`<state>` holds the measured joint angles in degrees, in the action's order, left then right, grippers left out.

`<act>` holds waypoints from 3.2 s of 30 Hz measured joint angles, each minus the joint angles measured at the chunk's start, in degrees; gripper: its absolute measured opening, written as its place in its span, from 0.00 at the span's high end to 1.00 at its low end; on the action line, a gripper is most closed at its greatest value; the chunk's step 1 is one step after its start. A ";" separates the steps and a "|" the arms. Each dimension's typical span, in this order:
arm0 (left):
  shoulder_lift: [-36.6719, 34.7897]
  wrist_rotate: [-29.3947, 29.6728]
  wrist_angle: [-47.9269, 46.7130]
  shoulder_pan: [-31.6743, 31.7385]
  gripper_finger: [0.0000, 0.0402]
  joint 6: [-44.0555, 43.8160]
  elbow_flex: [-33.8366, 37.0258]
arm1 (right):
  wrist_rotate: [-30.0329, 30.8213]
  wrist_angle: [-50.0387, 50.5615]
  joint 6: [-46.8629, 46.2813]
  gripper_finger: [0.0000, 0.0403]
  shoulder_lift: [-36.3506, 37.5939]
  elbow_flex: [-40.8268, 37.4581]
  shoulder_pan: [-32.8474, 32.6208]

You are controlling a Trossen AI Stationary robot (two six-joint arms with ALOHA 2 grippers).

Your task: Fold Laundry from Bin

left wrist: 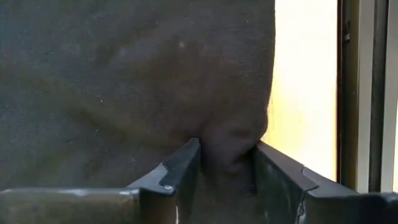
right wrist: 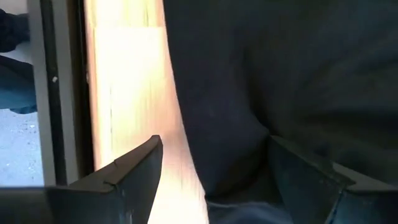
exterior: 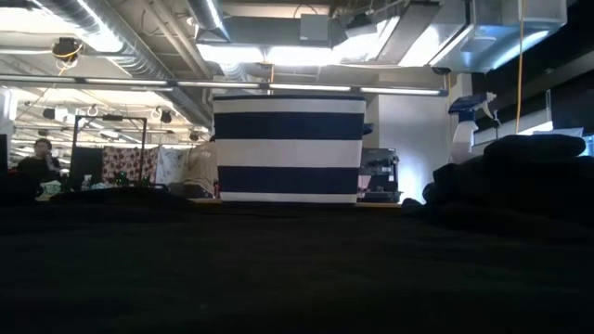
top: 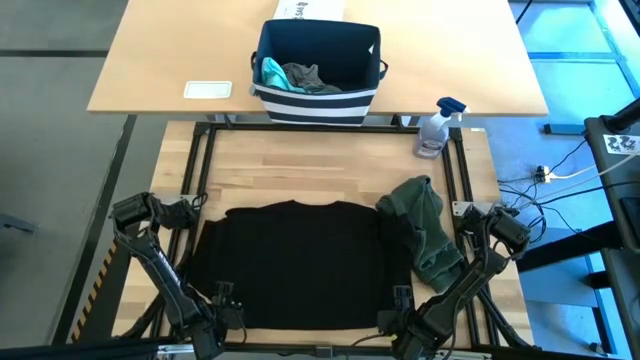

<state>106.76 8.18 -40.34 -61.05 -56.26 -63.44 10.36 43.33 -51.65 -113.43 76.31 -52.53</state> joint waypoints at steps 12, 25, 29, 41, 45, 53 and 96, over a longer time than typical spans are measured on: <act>-11.72 0.74 -3.89 1.26 0.60 -1.66 0.28 | 2.27 7.29 2.70 0.29 4.53 6.75 0.20; -37.30 16.16 -7.00 13.42 0.57 15.02 0.15 | 16.85 14.02 12.14 0.60 22.08 8.93 10.45; -43.69 20.36 -6.84 19.16 0.61 23.52 0.15 | 19.29 10.52 15.94 0.82 30.22 4.51 13.93; -59.67 21.30 1.69 28.16 0.78 35.10 7.54 | 5.82 -30.62 22.49 0.95 66.31 -32.10 22.28; -61.79 26.01 1.77 28.86 0.80 34.09 8.74 | 5.31 -38.79 22.33 0.99 76.53 -42.36 23.82; -61.53 28.23 16.69 29.63 0.79 39.28 12.07 | -4.90 -40.29 34.09 0.94 90.47 -49.60 23.76; -92.55 0.68 59.01 59.08 0.80 43.79 63.01 | -4.02 -55.46 44.23 0.94 113.19 -75.93 37.95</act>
<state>14.21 8.86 18.67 -1.98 -12.47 -0.43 6.34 -12.13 -7.43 -0.24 0.38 -14.58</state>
